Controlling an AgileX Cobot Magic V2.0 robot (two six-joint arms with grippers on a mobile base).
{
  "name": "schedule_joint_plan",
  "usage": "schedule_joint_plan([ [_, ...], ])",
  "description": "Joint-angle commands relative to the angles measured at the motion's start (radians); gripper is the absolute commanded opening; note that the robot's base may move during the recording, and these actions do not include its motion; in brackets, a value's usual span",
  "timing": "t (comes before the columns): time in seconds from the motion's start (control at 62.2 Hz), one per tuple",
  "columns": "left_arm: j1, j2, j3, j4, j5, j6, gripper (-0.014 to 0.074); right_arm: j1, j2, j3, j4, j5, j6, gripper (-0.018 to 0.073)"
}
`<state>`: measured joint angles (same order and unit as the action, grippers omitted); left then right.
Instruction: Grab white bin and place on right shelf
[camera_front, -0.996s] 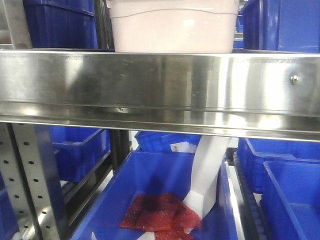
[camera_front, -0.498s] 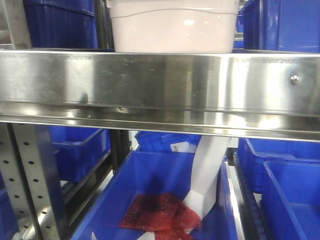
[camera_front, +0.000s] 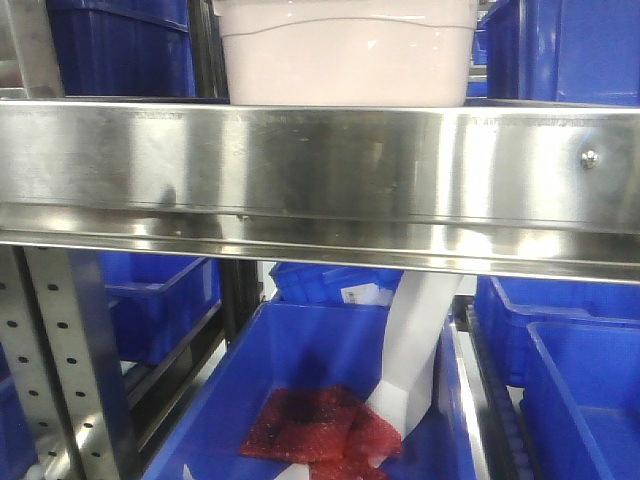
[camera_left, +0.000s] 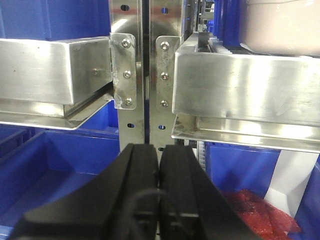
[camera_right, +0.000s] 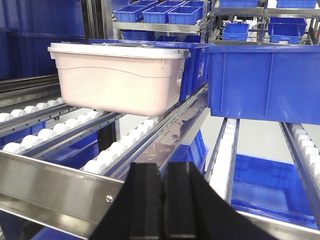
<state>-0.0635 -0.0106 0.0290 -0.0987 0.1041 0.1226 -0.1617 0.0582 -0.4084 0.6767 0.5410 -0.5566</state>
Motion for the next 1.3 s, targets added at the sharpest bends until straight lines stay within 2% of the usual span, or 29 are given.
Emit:
schedule_joint_plan([
  [0.0, -0.009, -0.012, -0.001, -0.010, -0.077, -0.007, -0.0117, -0.001, 0.014, -0.027, 0.028, -0.074, 0.001, 0.0070],
  [0.707, -0.009, -0.012, -0.001, -0.010, -0.077, -0.007, -0.0117, -0.001, 0.014, -0.027, 0.028, -0.074, 0.001, 0.0070],
  [0.9, -0.009, -0.012, -0.001, -0.010, -0.077, -0.007, -0.0117, -0.001, 0.020, 0.004, 0.008, -0.152, 0.004, 0.0070],
  [0.964, -0.009, -0.012, -0.001, -0.010, -0.077, -0.007, -0.0117, -0.001, 0.020, 0.013, -0.048, -0.167, 0.054, 0.0070],
  [1.012, -0.009, -0.012, -0.001, -0.010, -0.077, -0.007, -0.0117, -0.001, 0.020, 0.021, -0.128, -0.180, 0.123, 0.0070],
  [1.173, -0.009, -0.012, -0.001, -0.010, -0.077, -0.007, -0.0117, -0.001, 0.020, 0.072, -0.532, -0.268, 0.465, 0.0070],
  [1.221, -0.009, -0.012, -0.001, -0.010, -0.077, -0.007, -0.0117, 0.000, 0.020, 0.099, -0.601, -0.304, 0.547, 0.0070],
  [1.285, -0.009, -0.012, -0.001, -0.010, -0.077, -0.007, -0.0117, 0.003, 0.020, 0.148, -0.648, -0.373, 0.585, 0.0070],
])
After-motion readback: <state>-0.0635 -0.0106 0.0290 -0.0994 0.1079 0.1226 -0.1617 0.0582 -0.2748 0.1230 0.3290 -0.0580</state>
